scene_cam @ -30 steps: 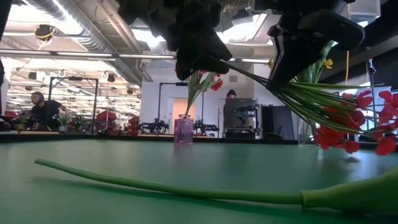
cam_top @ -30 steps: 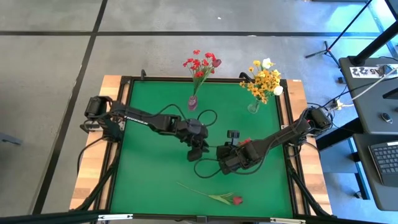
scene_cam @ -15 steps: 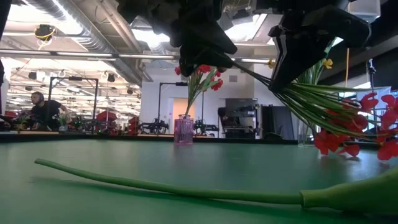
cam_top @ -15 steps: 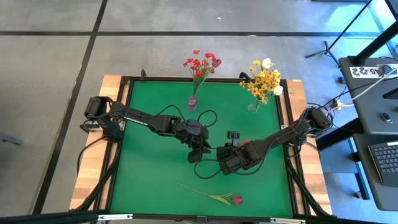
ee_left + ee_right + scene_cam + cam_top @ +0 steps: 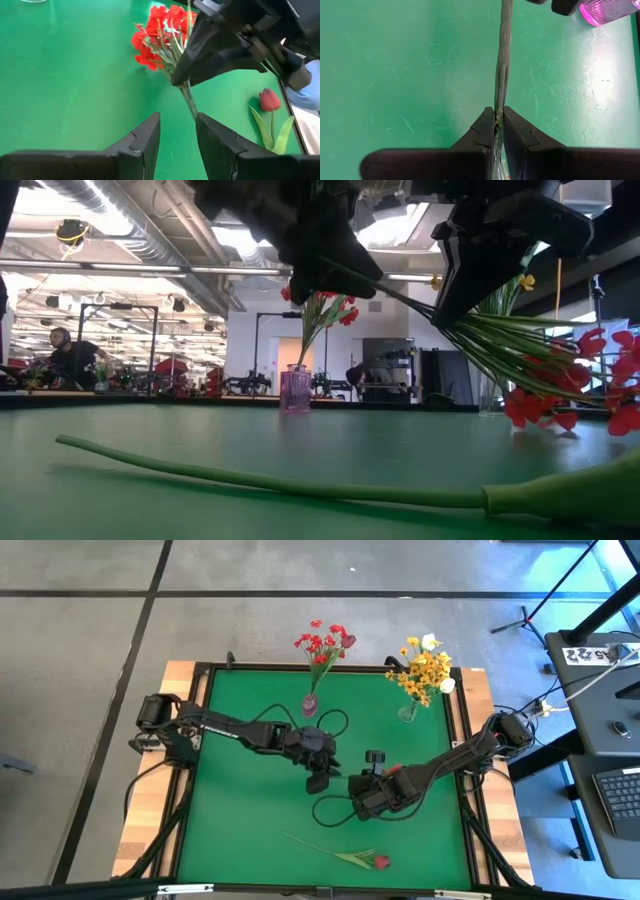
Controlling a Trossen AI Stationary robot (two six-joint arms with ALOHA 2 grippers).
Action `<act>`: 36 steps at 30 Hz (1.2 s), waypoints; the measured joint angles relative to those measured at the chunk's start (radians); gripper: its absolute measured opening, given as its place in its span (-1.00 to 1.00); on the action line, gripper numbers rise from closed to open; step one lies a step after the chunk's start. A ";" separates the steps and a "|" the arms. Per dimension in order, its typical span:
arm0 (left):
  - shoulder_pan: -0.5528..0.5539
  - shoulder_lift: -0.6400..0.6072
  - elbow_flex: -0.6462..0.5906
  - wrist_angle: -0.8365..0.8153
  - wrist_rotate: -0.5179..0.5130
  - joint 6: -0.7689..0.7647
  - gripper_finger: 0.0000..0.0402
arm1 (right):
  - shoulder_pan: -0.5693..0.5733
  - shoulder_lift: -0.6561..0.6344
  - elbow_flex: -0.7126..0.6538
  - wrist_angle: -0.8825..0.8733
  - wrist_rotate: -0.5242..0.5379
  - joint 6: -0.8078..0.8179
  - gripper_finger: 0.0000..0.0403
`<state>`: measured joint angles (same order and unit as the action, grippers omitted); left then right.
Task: Sort flowers into vase by color
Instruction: Put the red flowers into the pink transparent vase
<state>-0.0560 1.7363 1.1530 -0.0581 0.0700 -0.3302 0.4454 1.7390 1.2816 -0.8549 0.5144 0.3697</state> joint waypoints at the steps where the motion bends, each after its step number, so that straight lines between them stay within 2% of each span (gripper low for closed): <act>1: 0.003 0.000 0.000 -0.001 0.000 0.000 -0.40 | 0.000 0.000 0.000 0.000 0.000 0.000 -0.89; 9: -0.003 0.000 0.000 -0.017 0.037 0.000 -0.40 | 0.000 0.000 0.000 -0.008 0.017 -0.001 -0.89; 36: -0.047 -0.001 0.000 -0.018 0.024 -0.028 -0.40 | 0.000 0.000 0.000 -0.009 0.036 -0.001 -0.89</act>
<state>-0.1031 1.7355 1.1530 -0.0763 0.0937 -0.3578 0.4454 1.7390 1.2816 -0.8635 0.5505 0.3686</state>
